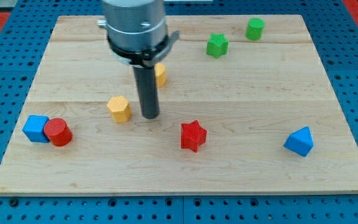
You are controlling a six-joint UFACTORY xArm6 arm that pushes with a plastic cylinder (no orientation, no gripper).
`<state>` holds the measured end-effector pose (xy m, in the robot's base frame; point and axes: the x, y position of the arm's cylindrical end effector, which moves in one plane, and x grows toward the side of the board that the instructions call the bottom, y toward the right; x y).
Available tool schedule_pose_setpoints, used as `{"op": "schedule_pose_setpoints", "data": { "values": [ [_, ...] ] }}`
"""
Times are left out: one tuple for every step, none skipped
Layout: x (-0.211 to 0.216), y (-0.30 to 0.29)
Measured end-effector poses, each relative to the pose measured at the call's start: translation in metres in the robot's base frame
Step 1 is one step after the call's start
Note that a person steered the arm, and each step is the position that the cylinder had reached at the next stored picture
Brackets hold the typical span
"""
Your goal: Place the hexagon parallel to the yellow heart
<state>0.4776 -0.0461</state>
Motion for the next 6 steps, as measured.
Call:
{"op": "schedule_pose_setpoints", "data": {
  "values": [
    [0.045,-0.015],
    [0.048,-0.033],
    [-0.006,-0.054],
    [-0.047,-0.102],
    [-0.048,-0.098],
    [-0.123,-0.061]
  ]
}}
